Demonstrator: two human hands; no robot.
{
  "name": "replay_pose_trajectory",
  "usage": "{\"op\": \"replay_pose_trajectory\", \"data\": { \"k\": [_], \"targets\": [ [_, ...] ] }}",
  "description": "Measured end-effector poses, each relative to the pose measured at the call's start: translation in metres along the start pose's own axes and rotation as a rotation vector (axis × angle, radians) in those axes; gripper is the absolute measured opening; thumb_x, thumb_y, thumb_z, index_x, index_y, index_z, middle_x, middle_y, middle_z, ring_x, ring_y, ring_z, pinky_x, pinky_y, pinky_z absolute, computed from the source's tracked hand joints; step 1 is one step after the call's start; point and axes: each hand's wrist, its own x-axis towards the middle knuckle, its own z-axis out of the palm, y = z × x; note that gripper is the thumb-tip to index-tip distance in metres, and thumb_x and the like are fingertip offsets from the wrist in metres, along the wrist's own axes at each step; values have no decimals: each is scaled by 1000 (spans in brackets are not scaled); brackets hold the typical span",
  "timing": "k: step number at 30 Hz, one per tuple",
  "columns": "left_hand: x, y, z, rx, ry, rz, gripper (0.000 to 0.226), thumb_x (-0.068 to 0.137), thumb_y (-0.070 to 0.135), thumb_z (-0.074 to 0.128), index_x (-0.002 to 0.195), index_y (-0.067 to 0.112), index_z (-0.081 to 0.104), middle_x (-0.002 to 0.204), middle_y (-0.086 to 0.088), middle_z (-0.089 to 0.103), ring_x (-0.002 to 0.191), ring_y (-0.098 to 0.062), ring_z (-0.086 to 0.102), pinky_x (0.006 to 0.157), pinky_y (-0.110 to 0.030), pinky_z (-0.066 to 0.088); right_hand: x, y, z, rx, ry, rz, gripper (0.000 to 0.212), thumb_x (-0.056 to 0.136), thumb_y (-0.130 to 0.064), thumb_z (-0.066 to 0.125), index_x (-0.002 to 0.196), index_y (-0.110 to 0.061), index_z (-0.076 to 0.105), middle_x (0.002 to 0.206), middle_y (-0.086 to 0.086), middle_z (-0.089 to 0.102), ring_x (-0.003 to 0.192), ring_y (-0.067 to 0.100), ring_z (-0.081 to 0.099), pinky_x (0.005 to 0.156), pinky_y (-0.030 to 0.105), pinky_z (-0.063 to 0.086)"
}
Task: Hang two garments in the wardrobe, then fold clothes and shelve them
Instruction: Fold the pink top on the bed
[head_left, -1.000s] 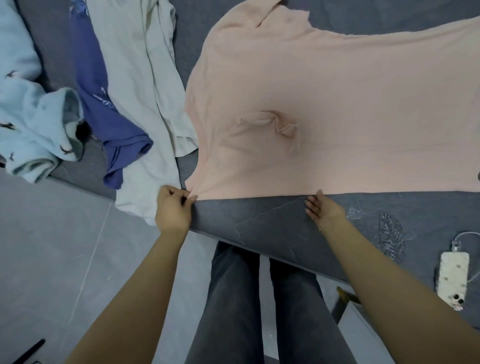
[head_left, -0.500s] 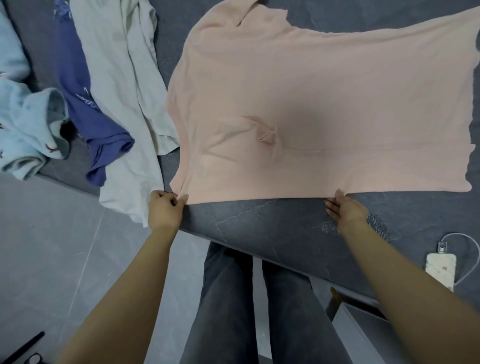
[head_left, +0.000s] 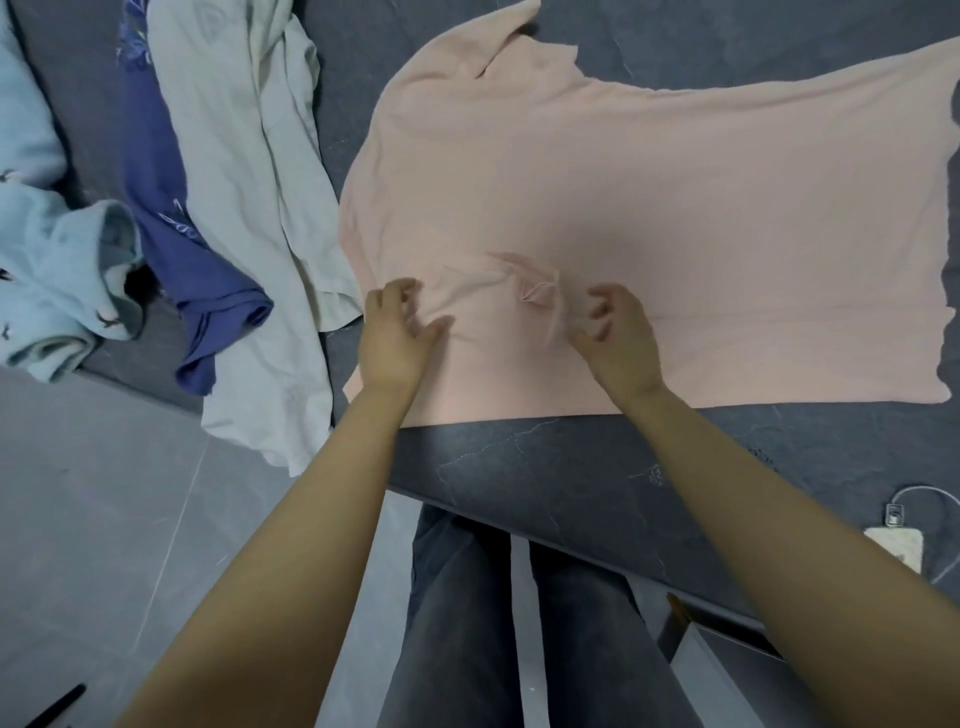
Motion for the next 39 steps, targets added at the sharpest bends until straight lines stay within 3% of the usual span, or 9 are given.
{"op": "replay_pose_trajectory", "data": {
  "k": [2, 6, 15, 19, 22, 26, 30, 34, 39],
  "targets": [
    [21, 10, 6, -29, -16, -23, 52, 83, 35, 73, 127, 19, 51, 114, 8, 45, 88, -6, 50, 71, -18, 37, 19, -22, 13, -201, -46, -221, 59, 86, -23, 69, 139, -17, 44, 130, 8, 47, 109, 21, 49, 82, 32, 44],
    [50, 6, 11, -113, -62, -139, 21, 87, 35, 69, 96, 17, 61, 78, 12, 56, 76, -9, 52, 58, -6, 37, 54, -29, 16, -633, -127, -541, 37, 89, -24, 64, 125, -15, 61, 125, 13, 53, 111, 33, 50, 81, 39, 38],
    [70, 6, -2, -115, -300, -139, 13, 85, 28, 69, 89, 16, 68, 86, 3, 61, 83, -15, 55, 80, -28, 45, 86, -15, -3, -316, -172, -63, 29, 85, -29, 71, 98, -5, 63, 99, 10, 59, 94, 27, 56, 77, 31, 41],
    [85, 30, -3, -228, -459, -295, 52, 79, 66, 63, 75, 14, 60, 79, 3, 63, 75, -16, 60, 71, -29, 47, 87, -22, 0, -139, -148, 50, 50, 79, -36, 78, 113, -10, 54, 96, 2, 56, 89, 19, 53, 79, 28, 41],
    [92, 41, 2, -112, -442, -307, 54, 81, 64, 63, 64, 22, 33, 62, 5, 35, 54, -13, 38, 51, -26, 28, 90, -23, 5, -203, -206, 120, 50, 78, -34, 78, 114, -10, 54, 100, 3, 54, 92, 21, 53, 76, 27, 39],
    [93, 43, 12, -115, -348, -119, 24, 83, 30, 75, 85, 18, 55, 73, 8, 49, 71, -13, 49, 58, -18, 40, 90, -23, 4, -404, -139, 74, 24, 83, -33, 69, 88, -11, 60, 91, 4, 59, 92, 26, 58, 69, 30, 40],
    [79, 39, 2, -323, -265, 42, 37, 81, 5, 75, 115, 10, 61, 87, 2, 59, 80, -13, 52, 77, -24, 48, 64, -21, -2, -83, -104, -42, 21, 84, -21, 72, 92, -5, 60, 89, 7, 64, 79, 18, 57, 71, 32, 47],
    [48, 19, -24, -116, -247, 374, 20, 82, 10, 73, 101, 13, 67, 87, 14, 58, 77, 6, 52, 74, -11, 41, 16, -13, -4, -71, -27, -249, 12, 81, -8, 71, 85, -12, 60, 85, 2, 63, 77, 14, 53, 69, 31, 46],
    [-5, -31, -37, 212, -316, 573, 38, 68, -20, 59, 88, 7, 76, 99, -7, 64, 91, -28, 54, 81, -32, 42, -26, 13, 11, -445, -163, -591, 32, 72, 12, 67, 101, -2, 69, 91, 12, 66, 85, 31, 59, 72, 40, 49]
  ]
}}
